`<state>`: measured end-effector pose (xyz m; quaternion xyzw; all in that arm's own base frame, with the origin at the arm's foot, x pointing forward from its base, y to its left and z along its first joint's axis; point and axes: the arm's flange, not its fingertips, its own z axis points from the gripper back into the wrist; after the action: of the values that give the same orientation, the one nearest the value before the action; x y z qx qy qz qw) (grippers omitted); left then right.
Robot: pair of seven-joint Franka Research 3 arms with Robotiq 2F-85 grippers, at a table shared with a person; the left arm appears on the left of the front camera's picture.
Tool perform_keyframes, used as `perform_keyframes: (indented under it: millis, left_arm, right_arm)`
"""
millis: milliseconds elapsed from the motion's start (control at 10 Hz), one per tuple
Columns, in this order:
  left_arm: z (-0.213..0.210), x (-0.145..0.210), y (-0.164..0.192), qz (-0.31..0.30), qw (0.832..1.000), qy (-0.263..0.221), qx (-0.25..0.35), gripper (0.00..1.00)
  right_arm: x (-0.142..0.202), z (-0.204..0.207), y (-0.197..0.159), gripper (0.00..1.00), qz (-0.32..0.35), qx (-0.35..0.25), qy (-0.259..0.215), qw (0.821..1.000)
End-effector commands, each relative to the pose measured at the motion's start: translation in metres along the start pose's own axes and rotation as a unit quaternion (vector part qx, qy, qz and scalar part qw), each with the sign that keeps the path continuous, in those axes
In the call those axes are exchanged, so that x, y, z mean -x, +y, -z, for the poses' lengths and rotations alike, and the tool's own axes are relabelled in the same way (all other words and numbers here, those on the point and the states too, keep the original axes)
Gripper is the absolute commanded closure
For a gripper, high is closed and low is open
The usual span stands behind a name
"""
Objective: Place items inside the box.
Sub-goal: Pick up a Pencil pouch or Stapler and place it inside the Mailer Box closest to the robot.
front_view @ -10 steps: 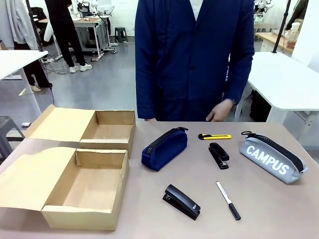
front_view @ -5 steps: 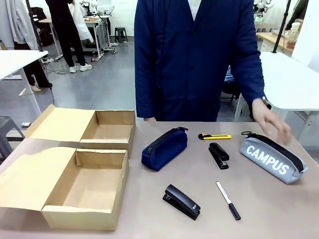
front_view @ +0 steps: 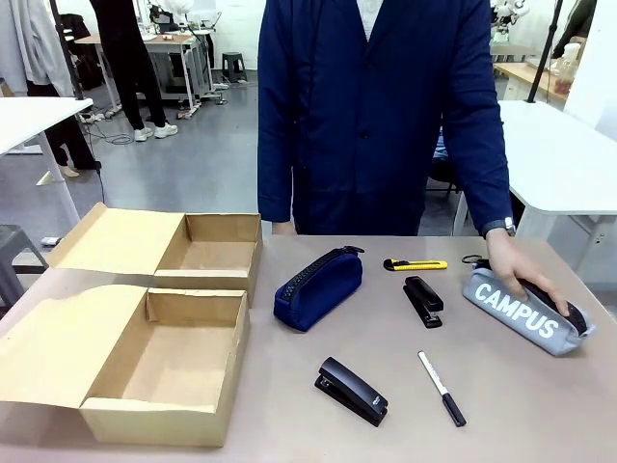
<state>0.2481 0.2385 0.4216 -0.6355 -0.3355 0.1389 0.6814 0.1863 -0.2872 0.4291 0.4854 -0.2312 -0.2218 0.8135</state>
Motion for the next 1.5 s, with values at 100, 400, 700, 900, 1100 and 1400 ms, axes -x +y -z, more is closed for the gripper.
perform_keyframes:
  millis: [100, 400, 700, 900, 1100, 1400]
  left_arm:
    - [0.001, 0.0, -0.001, 0.011, 1.0, -0.005, 0.012, 0.0]
    - [0.001, 0.0, -0.001, 0.011, 1.0, -0.005, 0.012, 0.0]
    - [0.001, 0.0, -0.001, 0.011, 1.0, -0.005, 0.012, 0.0]
    - [0.001, 0.0, -0.001, 0.011, 1.0, -0.005, 0.012, 0.0]
    - [0.001, 0.0, -0.001, 0.011, 1.0, -0.005, 0.012, 0.0]
    - [0.001, 0.0, -0.001, 0.011, 1.0, -0.005, 0.012, 0.0]
  right_arm:
    - [-0.002, 0.006, -0.025, 0.0, 0.044, -0.007, -0.022, 0.999]
    - [-0.014, 0.014, -0.015, 0.0, 0.019, -0.025, -0.014, 0.999]
    - [-0.013, 0.052, 0.016, 0.0, -0.03, -0.001, 0.027, 0.999]
    - [-0.001, 0.126, 0.068, 0.0, -0.107, 0.019, 0.097, 0.989]
    - [0.023, 0.225, 0.117, 0.0, -0.201, 0.082, 0.173, 0.961]
    - [0.073, 0.331, 0.14, 0.0, -0.254, 0.162, 0.22, 0.928]
